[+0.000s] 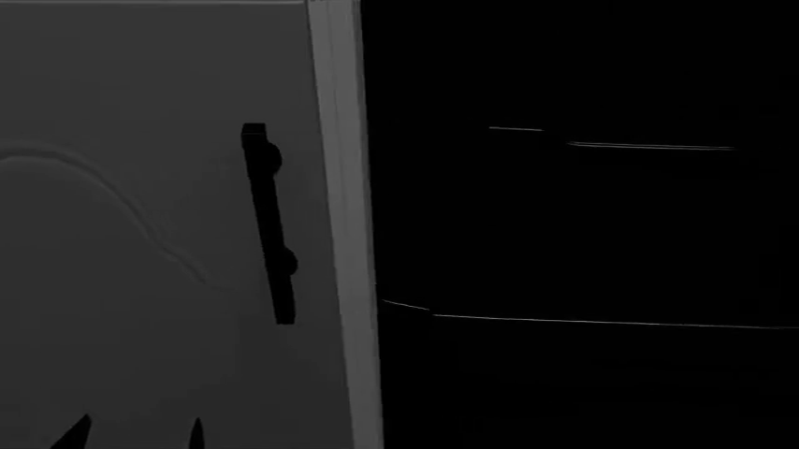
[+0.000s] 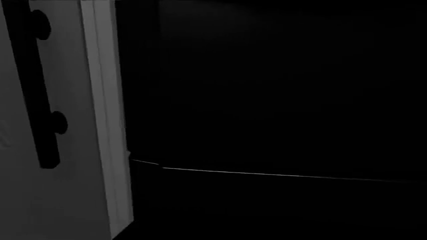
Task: Navigate to the stove.
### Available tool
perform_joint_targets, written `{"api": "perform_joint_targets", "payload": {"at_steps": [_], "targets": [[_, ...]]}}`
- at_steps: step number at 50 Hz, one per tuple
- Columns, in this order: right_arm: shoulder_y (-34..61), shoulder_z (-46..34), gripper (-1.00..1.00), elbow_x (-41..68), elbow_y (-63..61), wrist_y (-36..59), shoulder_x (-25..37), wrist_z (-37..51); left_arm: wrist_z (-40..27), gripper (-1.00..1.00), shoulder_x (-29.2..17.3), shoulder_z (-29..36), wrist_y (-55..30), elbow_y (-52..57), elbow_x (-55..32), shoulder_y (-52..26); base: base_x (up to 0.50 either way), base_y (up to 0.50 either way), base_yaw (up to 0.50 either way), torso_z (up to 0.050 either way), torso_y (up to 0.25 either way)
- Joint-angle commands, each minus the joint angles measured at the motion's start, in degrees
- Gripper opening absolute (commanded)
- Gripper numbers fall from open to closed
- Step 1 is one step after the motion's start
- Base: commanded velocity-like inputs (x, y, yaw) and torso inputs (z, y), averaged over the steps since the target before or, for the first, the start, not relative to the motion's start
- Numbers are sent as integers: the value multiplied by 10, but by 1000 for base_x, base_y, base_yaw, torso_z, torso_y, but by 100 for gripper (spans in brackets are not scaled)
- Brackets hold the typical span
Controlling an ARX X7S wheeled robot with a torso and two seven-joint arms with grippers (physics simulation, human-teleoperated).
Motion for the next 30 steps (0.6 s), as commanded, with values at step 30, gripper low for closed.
{"api": "perform_joint_targets", "payload": {"at_steps": [30], "targets": [[15, -25, 100, 22, 14, 19, 25, 45, -37, 100, -27, 34, -9, 3, -28, -7, -27, -500, 0, 0, 0]]}}
